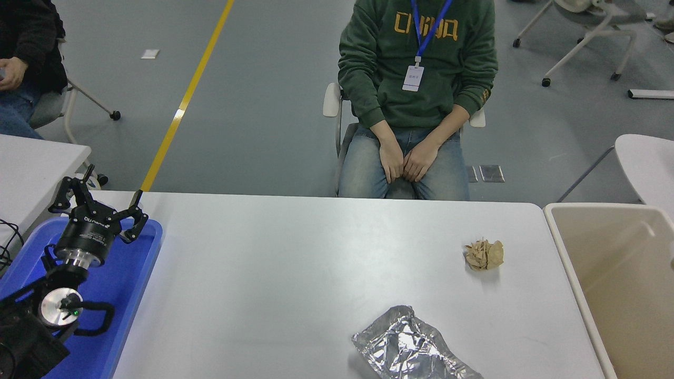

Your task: Clean the table surface

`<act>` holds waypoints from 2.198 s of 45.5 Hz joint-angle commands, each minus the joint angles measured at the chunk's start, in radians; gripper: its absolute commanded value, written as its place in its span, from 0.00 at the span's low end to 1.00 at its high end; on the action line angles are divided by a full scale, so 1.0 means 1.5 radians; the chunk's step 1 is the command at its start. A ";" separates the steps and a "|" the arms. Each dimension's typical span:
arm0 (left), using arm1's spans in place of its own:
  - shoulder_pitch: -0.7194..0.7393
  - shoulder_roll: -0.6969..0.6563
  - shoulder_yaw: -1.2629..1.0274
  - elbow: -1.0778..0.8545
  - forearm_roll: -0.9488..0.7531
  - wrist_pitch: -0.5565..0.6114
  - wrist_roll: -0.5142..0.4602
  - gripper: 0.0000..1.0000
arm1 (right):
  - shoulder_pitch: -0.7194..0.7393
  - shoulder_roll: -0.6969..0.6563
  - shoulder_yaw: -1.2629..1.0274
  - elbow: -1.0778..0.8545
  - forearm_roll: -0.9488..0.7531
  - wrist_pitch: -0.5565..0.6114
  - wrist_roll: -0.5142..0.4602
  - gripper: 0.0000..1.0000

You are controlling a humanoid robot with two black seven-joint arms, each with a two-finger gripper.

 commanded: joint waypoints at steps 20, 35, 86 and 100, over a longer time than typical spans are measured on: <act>0.000 0.000 0.000 0.000 0.000 0.000 0.000 1.00 | -0.143 0.220 0.052 -0.173 0.111 -0.114 -0.104 0.00; 0.000 0.000 0.000 0.000 0.000 0.000 0.000 1.00 | -0.143 0.224 0.054 -0.173 0.111 -0.114 -0.118 0.00; 0.000 0.000 0.000 0.000 0.000 0.000 0.000 1.00 | -0.034 -0.089 0.438 0.188 0.110 -0.156 -0.110 1.00; 0.000 0.000 0.000 0.000 0.000 0.000 0.000 1.00 | -0.037 -0.101 0.582 0.337 0.110 -0.140 -0.110 1.00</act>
